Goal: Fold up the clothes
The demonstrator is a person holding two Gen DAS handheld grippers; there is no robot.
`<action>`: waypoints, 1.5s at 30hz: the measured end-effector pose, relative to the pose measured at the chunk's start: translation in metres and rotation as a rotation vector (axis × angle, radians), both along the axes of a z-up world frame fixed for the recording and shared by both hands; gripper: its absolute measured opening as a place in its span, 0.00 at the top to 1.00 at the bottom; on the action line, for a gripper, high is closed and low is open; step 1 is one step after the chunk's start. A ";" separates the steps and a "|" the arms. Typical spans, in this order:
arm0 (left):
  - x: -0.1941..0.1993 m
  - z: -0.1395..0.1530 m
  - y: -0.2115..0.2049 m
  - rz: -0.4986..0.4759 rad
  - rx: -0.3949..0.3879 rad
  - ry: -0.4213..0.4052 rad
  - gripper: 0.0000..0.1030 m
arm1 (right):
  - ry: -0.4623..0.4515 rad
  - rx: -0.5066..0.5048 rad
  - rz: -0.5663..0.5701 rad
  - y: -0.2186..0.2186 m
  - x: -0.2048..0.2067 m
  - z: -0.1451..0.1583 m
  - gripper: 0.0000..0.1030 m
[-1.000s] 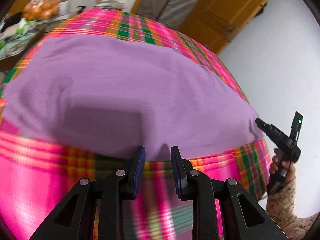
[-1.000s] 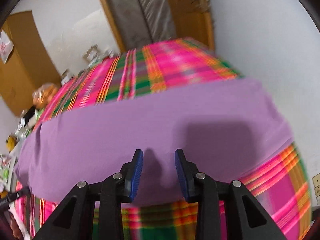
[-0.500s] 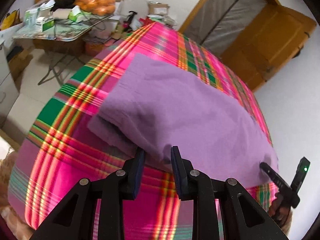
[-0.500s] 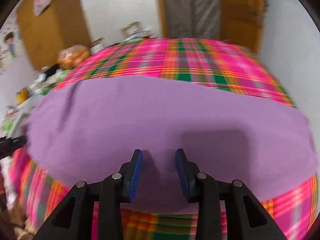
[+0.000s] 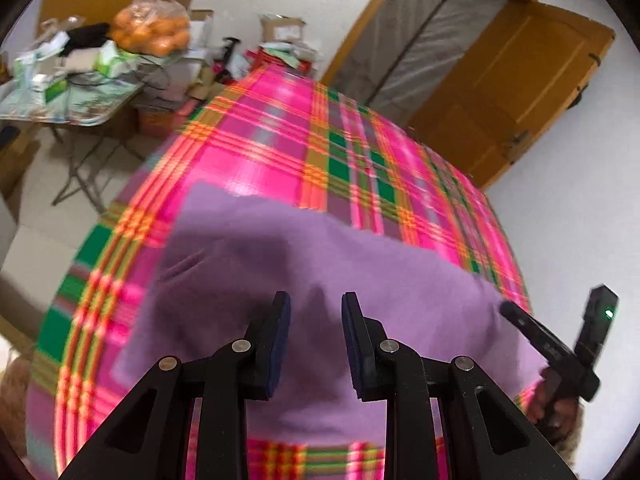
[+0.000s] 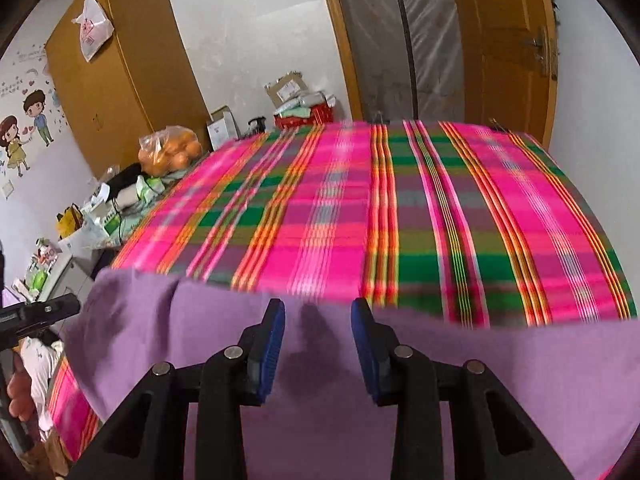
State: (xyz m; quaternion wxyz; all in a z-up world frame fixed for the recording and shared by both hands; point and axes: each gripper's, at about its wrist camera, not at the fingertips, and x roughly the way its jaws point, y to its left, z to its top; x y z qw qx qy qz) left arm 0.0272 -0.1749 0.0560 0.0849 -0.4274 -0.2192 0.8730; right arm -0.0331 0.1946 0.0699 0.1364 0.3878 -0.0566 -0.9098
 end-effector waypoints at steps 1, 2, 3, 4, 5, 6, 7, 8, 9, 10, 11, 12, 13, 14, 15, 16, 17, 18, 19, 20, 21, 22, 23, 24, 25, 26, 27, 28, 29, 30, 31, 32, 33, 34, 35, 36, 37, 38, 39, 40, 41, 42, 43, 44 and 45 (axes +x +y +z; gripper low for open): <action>-0.002 0.007 0.002 -0.001 0.002 0.014 0.74 | 0.006 -0.003 0.001 -0.001 -0.004 0.002 0.65; -0.004 0.015 0.003 0.000 -0.002 0.031 0.74 | 0.005 -0.003 0.005 -0.003 -0.010 0.001 0.65; -0.003 0.022 0.002 0.012 -0.025 0.055 0.74 | 0.005 -0.003 0.009 -0.004 -0.015 0.000 0.65; -0.002 0.030 0.002 0.023 -0.049 0.079 0.74 | 0.002 -0.003 0.013 -0.006 -0.021 -0.001 0.65; -0.001 0.037 0.001 0.033 -0.076 0.107 0.74 | -0.019 0.003 0.019 -0.008 -0.028 -0.004 0.65; 0.000 0.043 0.001 0.040 -0.108 0.145 0.74 | -0.032 -0.005 0.024 -0.009 -0.032 -0.007 0.65; -0.002 0.043 0.001 0.043 -0.122 0.158 0.73 | -0.047 -0.016 0.030 -0.010 -0.037 -0.010 0.65; -0.005 0.038 0.002 0.047 -0.118 0.143 0.72 | -0.068 -0.047 0.055 -0.010 -0.040 -0.013 0.65; -0.011 0.029 0.002 0.043 -0.096 0.106 0.72 | -0.094 -0.081 0.086 -0.011 -0.044 -0.017 0.65; -0.021 0.016 0.003 0.021 -0.059 0.052 0.72 | -0.124 -0.107 0.108 -0.011 -0.046 -0.021 0.65; -0.027 0.006 0.005 0.003 -0.040 0.019 0.72 | -0.153 -0.134 0.130 -0.011 -0.049 -0.025 0.65; -0.032 -0.004 0.007 -0.012 -0.026 -0.013 0.72 | -0.182 -0.161 0.153 -0.011 -0.052 -0.028 0.65; -0.037 -0.013 0.009 -0.014 -0.030 -0.039 0.72 | -0.212 -0.188 0.175 -0.011 -0.054 -0.032 0.65; -0.039 -0.018 0.009 -0.015 -0.034 -0.048 0.72 | -0.239 -0.214 0.197 -0.011 -0.057 -0.036 0.65; -0.039 -0.023 0.008 -0.013 -0.032 -0.059 0.72 | -0.253 -0.233 0.220 -0.011 -0.057 -0.038 0.65; -0.038 -0.026 0.007 -0.012 -0.030 -0.066 0.72 | -0.264 -0.253 0.243 -0.012 -0.055 -0.039 0.65; -0.037 -0.028 0.005 -0.012 -0.025 -0.065 0.72 | -0.274 -0.262 0.265 -0.012 -0.054 -0.040 0.65; -0.035 -0.029 0.002 -0.006 -0.022 -0.066 0.72 | -0.284 -0.270 0.287 -0.013 -0.053 -0.041 0.66; -0.033 -0.030 -0.001 0.004 -0.019 -0.069 0.72 | -0.286 -0.267 0.296 -0.013 -0.051 -0.041 0.67; -0.032 -0.031 -0.003 0.013 -0.014 -0.073 0.72 | -0.289 -0.265 0.305 -0.013 -0.049 -0.042 0.70; -0.032 -0.035 -0.006 0.020 -0.005 -0.082 0.72 | -0.297 -0.276 0.318 -0.012 -0.048 -0.044 0.72; -0.030 -0.037 -0.008 0.023 0.002 -0.085 0.72 | -0.304 -0.293 0.328 -0.010 -0.046 -0.045 0.73; -0.029 -0.039 -0.009 0.026 0.009 -0.088 0.72 | -0.310 -0.311 0.338 -0.009 -0.044 -0.046 0.75; -0.028 -0.041 -0.010 0.028 0.014 -0.090 0.72 | -0.305 -0.335 0.359 -0.007 -0.040 -0.045 0.75; -0.026 -0.041 -0.009 0.027 0.009 -0.085 0.72 | -0.306 -0.345 0.373 -0.007 -0.037 -0.046 0.75; -0.024 -0.040 -0.008 0.025 0.002 -0.083 0.72 | -0.306 -0.355 0.389 -0.007 -0.034 -0.046 0.75; -0.022 -0.040 -0.008 0.022 -0.004 -0.083 0.72 | -0.305 -0.361 0.413 -0.008 -0.030 -0.045 0.75; -0.020 -0.040 -0.008 0.022 -0.003 -0.084 0.72 | -0.305 -0.363 0.439 -0.009 -0.025 -0.045 0.75; -0.018 -0.040 -0.009 0.023 -0.002 -0.084 0.72 | -0.310 -0.364 0.461 -0.012 -0.020 -0.046 0.75; -0.017 -0.040 -0.010 0.024 0.002 -0.084 0.72 | -0.324 -0.364 0.478 -0.015 -0.016 -0.048 0.75; -0.017 -0.041 -0.011 0.025 0.006 -0.083 0.72 | -0.337 -0.364 0.493 -0.018 -0.013 -0.051 0.75; -0.016 -0.041 -0.011 0.026 0.009 -0.083 0.72 | -0.351 -0.354 0.493 -0.021 -0.011 -0.054 0.75; -0.015 -0.042 -0.011 0.027 0.012 -0.083 0.72 | -0.364 -0.346 0.495 -0.024 -0.010 -0.058 0.75; -0.014 -0.042 -0.011 0.029 0.015 -0.083 0.72 | -0.374 -0.346 0.501 -0.025 -0.007 -0.060 0.75; -0.013 -0.043 -0.012 0.030 0.017 -0.083 0.72 | -0.380 -0.346 0.504 -0.026 -0.005 -0.061 0.75; -0.012 -0.043 -0.012 0.030 0.017 -0.084 0.72 | -0.382 -0.343 0.506 -0.025 -0.003 -0.060 0.75; -0.011 -0.043 -0.012 0.031 0.017 -0.084 0.72 | -0.374 -0.341 0.506 -0.026 -0.003 -0.057 0.75; -0.010 -0.042 -0.012 0.032 0.017 -0.084 0.72 | -0.365 -0.339 0.507 -0.026 -0.003 -0.054 0.75; -0.009 -0.042 -0.012 0.032 0.017 -0.083 0.72 | -0.350 -0.334 0.505 -0.025 -0.003 -0.048 0.75; -0.009 -0.042 -0.012 0.032 0.017 -0.083 0.72 | -0.332 -0.330 0.505 -0.025 -0.004 -0.042 0.75; -0.009 -0.042 -0.012 0.034 0.019 -0.083 0.72 | -0.314 -0.326 0.505 -0.024 -0.005 -0.036 0.75; -0.009 -0.043 -0.011 0.036 0.020 -0.083 0.72 | -0.295 -0.323 0.504 -0.024 -0.007 -0.030 0.75; -0.009 -0.043 -0.011 0.036 0.019 -0.082 0.72 | -0.268 -0.327 0.489 -0.020 -0.009 -0.024 0.75; -0.010 -0.043 -0.010 0.036 0.018 -0.081 0.72 | -0.241 -0.338 0.468 -0.016 -0.014 -0.019 0.75; -0.010 -0.043 -0.010 0.035 0.017 -0.080 0.72 | -0.234 -0.338 0.438 -0.012 -0.021 -0.018 0.75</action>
